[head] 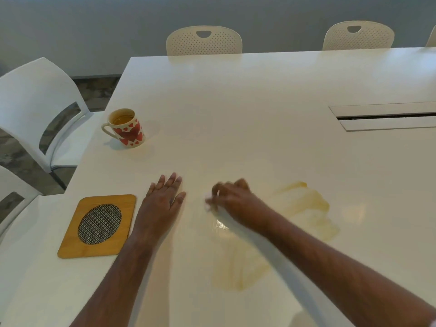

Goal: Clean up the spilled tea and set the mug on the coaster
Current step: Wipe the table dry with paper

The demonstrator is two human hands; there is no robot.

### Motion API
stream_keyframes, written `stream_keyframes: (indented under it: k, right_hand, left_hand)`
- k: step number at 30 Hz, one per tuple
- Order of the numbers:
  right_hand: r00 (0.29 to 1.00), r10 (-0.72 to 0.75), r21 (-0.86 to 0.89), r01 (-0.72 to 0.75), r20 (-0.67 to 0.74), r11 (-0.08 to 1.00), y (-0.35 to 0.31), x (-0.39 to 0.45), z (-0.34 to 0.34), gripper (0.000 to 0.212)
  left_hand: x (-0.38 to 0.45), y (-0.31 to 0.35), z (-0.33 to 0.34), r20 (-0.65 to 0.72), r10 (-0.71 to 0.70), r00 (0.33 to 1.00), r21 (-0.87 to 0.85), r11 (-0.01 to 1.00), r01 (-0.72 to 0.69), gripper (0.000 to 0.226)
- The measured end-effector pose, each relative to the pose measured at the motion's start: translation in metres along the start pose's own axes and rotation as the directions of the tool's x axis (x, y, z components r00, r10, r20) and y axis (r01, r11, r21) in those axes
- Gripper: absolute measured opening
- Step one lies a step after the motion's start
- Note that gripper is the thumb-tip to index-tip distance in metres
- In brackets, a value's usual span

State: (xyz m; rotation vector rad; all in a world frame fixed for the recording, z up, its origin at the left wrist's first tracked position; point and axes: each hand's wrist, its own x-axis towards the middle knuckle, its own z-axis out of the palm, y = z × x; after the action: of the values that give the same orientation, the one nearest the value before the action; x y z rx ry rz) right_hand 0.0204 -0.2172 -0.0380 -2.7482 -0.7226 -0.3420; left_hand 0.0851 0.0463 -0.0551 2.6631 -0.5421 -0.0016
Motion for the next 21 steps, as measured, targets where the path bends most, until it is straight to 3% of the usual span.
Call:
stream_keyframes:
  k: [3, 6, 8, 14, 18, 21]
  right_hand:
    - [0.973, 0.231, -0.059, -0.229, 0.012, 0.972, 0.031, 0.028, -0.003, 0.045]
    - [0.961, 0.276, -0.055, -0.274, 0.024, 0.96, 0.023, 0.043, -0.004, 0.058]
    - [0.976, 0.21, -0.007, -0.21, 0.047, 0.978, 0.001, 0.04, -0.004, 0.059]
    - [0.99, -0.022, 0.071, 0.012, 0.137, 0.997, -0.055, -0.006, 0.007, 0.037]
    - [0.954, -0.185, 0.174, 0.145, 0.237, 0.974, -0.087, -0.047, -0.004, 0.04]
    - [0.939, -0.24, 0.144, 0.21, 0.246, 0.967, -0.086, -0.068, -0.013, 0.038]
  left_hand:
    - [-0.001, -0.003, -0.002, 0.005, 0.019, 1.0, -0.018, 1.0, -0.019, 0.054]
    - [-0.004, -0.001, -0.001, -0.018, 0.014, 1.0, -0.03, 0.999, -0.014, 0.053]
    - [-0.005, 0.002, -0.001, -0.031, 0.008, 0.999, -0.023, 1.0, -0.009, 0.052]
    - [-0.004, 0.0, -0.001, -0.031, 0.017, 0.999, -0.017, 1.0, -0.018, 0.056]
    - [-0.006, -0.001, -0.002, -0.033, 0.016, 0.999, -0.02, 1.0, -0.017, 0.053]
    - [-0.006, 0.0, -0.002, -0.037, 0.016, 0.999, -0.013, 1.0, -0.017, 0.052]
